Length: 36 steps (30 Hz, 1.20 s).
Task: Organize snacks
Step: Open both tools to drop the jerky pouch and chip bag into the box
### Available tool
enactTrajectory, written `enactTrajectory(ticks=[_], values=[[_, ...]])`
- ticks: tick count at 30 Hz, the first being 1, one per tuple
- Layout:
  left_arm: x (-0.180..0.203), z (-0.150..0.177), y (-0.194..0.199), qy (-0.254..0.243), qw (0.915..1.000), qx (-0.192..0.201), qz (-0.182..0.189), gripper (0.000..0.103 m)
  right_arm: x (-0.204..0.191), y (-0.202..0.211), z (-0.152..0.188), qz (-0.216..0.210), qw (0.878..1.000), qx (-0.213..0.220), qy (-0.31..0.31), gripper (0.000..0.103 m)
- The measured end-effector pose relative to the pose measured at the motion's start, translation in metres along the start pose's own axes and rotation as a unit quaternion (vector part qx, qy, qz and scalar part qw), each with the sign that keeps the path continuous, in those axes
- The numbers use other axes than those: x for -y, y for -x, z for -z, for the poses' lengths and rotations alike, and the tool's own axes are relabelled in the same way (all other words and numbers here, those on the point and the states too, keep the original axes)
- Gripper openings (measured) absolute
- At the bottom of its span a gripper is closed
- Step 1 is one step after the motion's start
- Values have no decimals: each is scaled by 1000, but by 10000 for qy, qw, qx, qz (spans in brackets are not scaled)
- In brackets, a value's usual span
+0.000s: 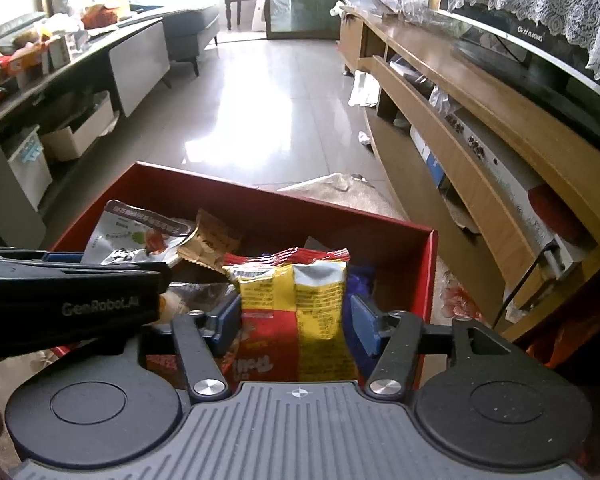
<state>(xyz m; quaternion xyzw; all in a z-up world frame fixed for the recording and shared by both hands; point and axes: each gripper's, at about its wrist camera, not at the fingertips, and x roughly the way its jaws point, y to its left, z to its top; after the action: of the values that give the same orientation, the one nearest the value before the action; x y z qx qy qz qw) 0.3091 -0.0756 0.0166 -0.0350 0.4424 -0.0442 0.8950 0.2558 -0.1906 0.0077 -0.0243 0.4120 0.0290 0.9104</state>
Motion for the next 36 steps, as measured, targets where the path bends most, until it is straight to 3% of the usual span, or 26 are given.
enactTrajectory(ticks=[22,36], values=[[-14,17,37,154,9998,34,92,59,19,26,-4,47,9994,266,-236,72],[-12,56,69,30,9999,-11,156,65,14,60,30,166,9995,147,-216,76]])
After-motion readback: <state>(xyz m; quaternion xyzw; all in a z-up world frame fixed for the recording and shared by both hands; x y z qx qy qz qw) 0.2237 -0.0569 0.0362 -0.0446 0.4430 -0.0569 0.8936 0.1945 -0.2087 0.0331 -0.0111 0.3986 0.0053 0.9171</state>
